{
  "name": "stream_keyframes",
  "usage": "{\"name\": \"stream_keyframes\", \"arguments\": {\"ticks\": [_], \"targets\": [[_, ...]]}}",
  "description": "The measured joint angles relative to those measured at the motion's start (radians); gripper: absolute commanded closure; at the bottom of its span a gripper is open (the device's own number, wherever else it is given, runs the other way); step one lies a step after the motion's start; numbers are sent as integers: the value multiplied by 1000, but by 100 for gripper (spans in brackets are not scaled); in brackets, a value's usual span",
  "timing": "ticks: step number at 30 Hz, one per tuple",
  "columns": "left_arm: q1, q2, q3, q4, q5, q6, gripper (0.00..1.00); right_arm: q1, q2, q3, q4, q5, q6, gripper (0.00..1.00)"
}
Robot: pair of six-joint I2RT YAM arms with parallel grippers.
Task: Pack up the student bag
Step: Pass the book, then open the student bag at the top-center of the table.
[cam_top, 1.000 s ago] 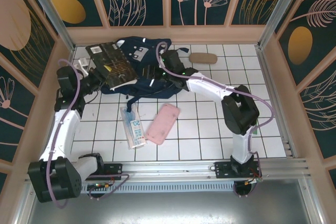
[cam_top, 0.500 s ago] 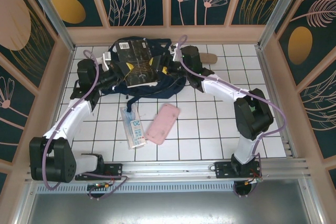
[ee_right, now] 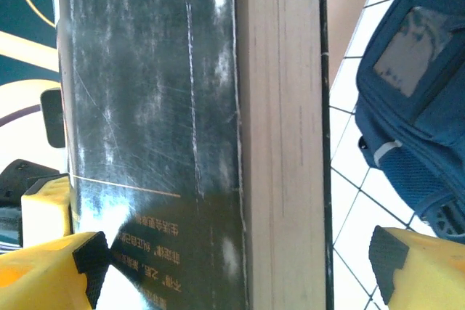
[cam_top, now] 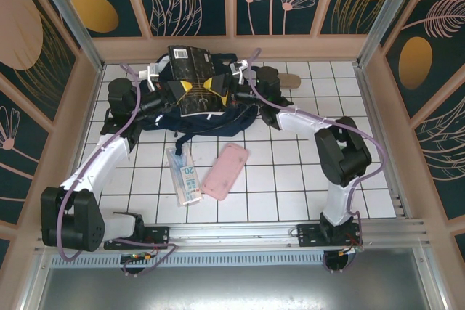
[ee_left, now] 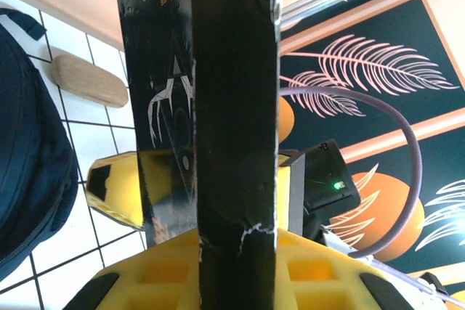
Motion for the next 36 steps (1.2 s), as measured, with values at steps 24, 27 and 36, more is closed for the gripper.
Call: {"name": "stream_keyframes", "arguments": {"ticks": [24,27,36], "targets": [[-22,162,171,-348,-55,290,54,-108,-97,-201,124,-45,111,100],[-23,199,219,-396,-129,337,53,-156,-164,-249,26,8,58,100],[-151,377,409,-587,-449,485,53,-273,-389,-371,-291,205,-103,100]]}}
